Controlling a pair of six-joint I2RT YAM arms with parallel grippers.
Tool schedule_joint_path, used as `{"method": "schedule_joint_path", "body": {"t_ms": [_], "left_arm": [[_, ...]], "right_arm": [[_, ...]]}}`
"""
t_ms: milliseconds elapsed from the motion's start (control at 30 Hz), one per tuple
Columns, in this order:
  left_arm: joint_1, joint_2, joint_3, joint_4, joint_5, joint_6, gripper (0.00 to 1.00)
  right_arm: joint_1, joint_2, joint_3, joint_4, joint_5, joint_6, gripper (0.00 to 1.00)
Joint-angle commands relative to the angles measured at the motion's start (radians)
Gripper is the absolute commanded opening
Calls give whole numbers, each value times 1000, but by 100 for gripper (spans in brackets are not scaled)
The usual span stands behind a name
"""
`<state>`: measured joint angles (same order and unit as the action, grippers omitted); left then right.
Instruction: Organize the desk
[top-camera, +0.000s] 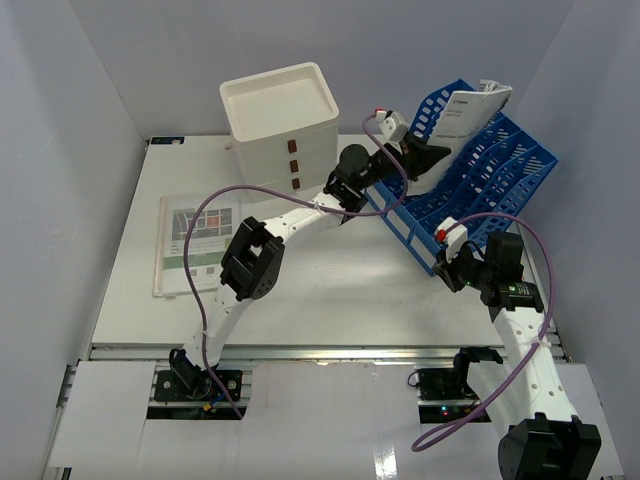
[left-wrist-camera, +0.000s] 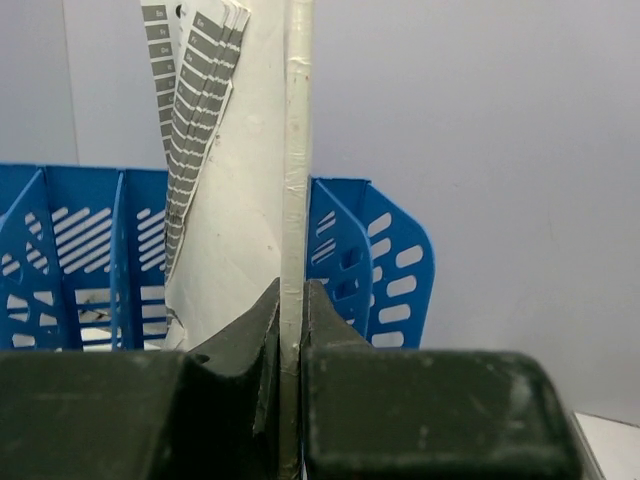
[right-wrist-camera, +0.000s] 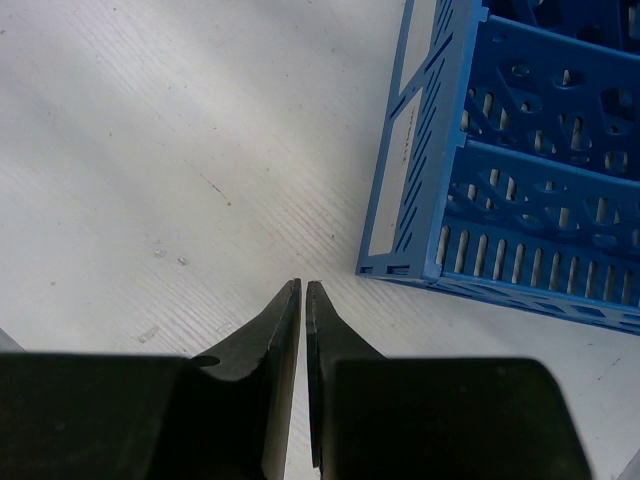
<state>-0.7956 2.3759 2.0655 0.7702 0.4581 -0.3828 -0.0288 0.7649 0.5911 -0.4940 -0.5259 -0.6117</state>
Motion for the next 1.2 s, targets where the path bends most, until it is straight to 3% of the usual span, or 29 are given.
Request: {"method": "schedule_joint_path", "body": {"t_ms": [0, 333, 767, 1000, 1167], "left_arm": [[83, 39, 67, 41, 108, -138, 1], [140, 129, 122, 8, 247, -196, 2], [99, 106, 86, 17, 223, -38, 5], [56, 181, 202, -9, 127, 27, 14], [47, 198, 177, 11, 62, 45, 34]], "right_arm": [[-3, -12, 0, 31, -2, 3, 12], [-3, -4, 0, 32, 0, 3, 12], [-3, 1, -2, 34, 0, 1, 12], [-3, 0, -2, 34, 0, 3, 13], [-2, 1, -2, 34, 0, 1, 13]]}}
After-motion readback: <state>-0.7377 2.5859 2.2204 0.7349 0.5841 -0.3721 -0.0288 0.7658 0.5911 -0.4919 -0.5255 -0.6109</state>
